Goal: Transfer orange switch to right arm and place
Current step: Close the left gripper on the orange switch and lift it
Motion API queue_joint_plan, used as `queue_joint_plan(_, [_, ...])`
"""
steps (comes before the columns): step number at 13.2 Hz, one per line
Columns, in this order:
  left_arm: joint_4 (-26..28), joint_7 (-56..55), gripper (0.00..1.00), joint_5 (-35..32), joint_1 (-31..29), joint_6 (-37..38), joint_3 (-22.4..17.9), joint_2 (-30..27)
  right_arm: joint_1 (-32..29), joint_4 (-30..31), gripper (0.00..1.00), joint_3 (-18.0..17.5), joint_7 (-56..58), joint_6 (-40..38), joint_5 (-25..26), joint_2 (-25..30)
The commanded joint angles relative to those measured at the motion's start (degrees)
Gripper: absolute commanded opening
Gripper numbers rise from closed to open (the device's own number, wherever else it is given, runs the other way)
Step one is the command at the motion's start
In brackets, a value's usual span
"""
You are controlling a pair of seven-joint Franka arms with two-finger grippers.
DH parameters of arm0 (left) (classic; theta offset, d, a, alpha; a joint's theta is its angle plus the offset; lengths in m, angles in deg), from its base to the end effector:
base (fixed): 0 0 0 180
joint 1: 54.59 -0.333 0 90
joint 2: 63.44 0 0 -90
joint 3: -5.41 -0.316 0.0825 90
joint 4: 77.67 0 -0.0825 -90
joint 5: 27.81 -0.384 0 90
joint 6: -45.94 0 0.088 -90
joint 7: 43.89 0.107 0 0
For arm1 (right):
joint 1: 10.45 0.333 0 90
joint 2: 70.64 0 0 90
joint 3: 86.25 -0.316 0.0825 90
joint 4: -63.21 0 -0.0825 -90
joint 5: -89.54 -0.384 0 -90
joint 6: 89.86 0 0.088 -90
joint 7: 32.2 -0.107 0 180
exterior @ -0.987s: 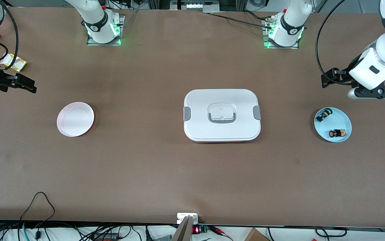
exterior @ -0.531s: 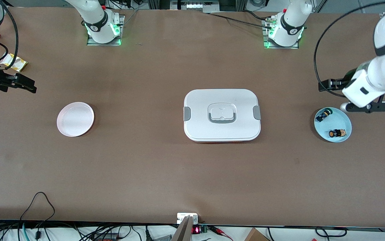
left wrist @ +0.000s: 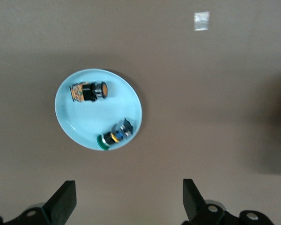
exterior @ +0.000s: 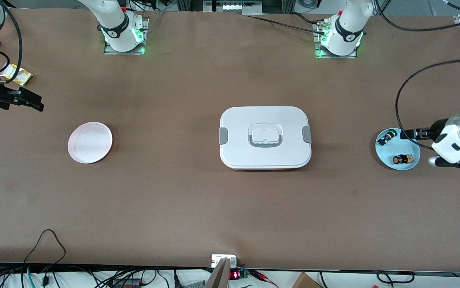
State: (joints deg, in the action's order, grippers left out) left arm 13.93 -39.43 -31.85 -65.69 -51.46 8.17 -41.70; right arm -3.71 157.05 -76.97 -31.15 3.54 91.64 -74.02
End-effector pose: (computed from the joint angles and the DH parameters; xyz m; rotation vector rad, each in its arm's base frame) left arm 0.6261 0.1018 0.3929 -3.0911 -0.0770 0.4380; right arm 0.5722 -0.0267 0.5651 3.0957 -0.0351 -0.1043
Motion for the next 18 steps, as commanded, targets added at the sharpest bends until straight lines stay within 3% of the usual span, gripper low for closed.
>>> queue_joint_plan(1, [-0.5,2.9,1.0,-0.7,-1.8,-5.2,0.4,5.0,-0.2,-0.1,1.0,-0.2,0.6,-0.8,-0.6,0.7])
queue_joint_plan(4, [1.7,8.5,1.0,-0.5,-5.9,-13.7,0.5,8.7,-0.2,-0.1,1.0,-0.2,0.6,-0.8,-0.7,0.7])
queue_joint_plan(11, [15.8,9.5,1.0,-0.1,-10.4,-36.0,1.3,8.7,-0.2,-0.1,1.0,-0.2,0.6,-0.7,-0.7,0.7])
queue_joint_plan(18, [16.5,9.6,1.0,1.8,-11.0,-40.0,1.3,11.7,-0.2,-0.1,1.0,-0.2,0.6,-0.7,-0.7,0.7])
